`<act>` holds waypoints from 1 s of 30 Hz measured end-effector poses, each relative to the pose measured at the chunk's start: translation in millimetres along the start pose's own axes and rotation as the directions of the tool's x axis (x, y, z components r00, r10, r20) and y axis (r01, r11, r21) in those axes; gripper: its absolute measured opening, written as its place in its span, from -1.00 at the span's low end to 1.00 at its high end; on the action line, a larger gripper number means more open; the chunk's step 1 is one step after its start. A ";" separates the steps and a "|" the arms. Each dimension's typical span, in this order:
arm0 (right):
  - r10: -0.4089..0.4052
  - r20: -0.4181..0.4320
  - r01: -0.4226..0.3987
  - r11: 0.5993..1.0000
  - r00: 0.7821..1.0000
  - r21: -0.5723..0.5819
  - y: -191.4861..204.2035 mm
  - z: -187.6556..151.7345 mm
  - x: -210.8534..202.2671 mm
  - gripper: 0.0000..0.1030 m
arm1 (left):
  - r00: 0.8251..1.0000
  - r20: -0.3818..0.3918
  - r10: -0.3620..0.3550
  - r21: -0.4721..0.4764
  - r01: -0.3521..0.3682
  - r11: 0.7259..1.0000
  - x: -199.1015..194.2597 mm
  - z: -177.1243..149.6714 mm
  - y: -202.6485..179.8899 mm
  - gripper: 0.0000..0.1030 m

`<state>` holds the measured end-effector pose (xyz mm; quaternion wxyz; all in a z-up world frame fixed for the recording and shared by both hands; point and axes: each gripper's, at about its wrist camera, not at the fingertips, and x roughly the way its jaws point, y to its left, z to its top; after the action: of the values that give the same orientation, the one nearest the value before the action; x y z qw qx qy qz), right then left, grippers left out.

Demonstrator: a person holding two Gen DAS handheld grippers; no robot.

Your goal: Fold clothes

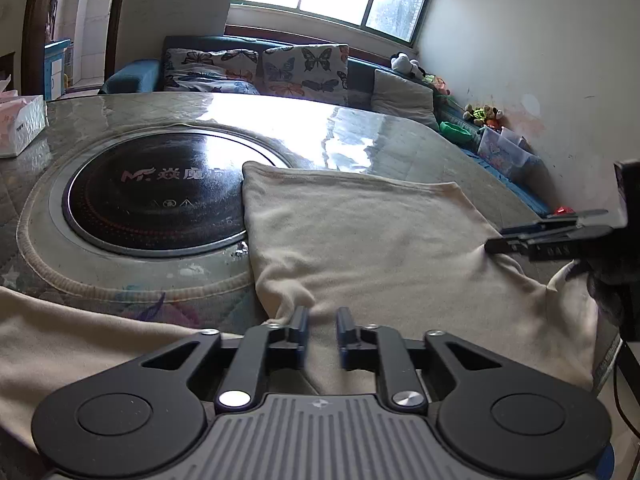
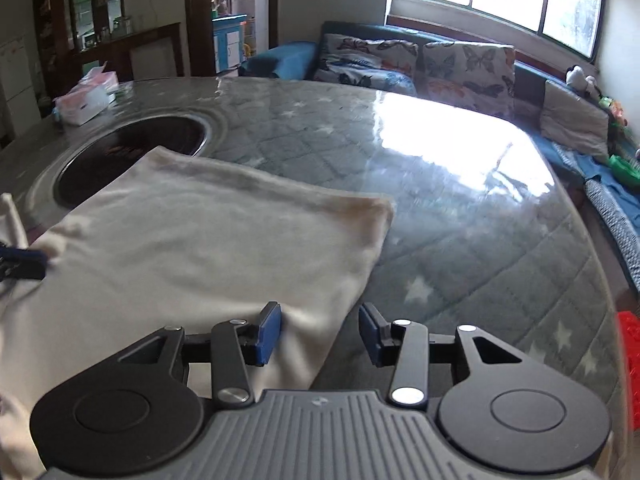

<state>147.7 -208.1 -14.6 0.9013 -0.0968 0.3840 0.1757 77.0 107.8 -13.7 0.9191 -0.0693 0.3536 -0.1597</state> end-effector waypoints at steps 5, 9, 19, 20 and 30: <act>-0.015 -0.007 0.015 1.000 1.000 -0.007 -8.4 21.5 22.5 -0.20 | 1.000 0.004 0.004 -0.013 -0.004 1.000 2.4 2.0 0.3 -0.58; -0.020 -0.008 0.020 1.000 1.000 0.015 -16.5 37.5 43.3 -0.21 | 1.000 0.005 0.003 -0.010 -0.003 1.000 1.9 1.8 0.7 -0.58; -0.066 0.008 0.065 0.997 0.998 0.034 -29.5 56.6 68.1 -0.87 | 1.000 0.014 0.015 0.000 -0.015 1.000 8.6 8.0 1.7 -0.58; -0.071 0.008 0.070 0.997 0.997 0.031 -30.3 58.8 70.8 -0.87 | 1.000 0.015 0.018 0.000 -0.018 1.000 9.9 9.0 1.9 -0.58; -0.081 0.005 0.081 0.996 0.997 -0.034 -29.5 70.9 69.6 -0.81 | 0.999 0.019 0.033 -0.009 -0.033 0.999 12.5 12.3 -3.8 -0.44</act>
<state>250.7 -196.4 -15.3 0.9066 -0.1273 0.3751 0.1457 93.0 100.1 -11.5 0.9247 -0.0687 0.3464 -0.1424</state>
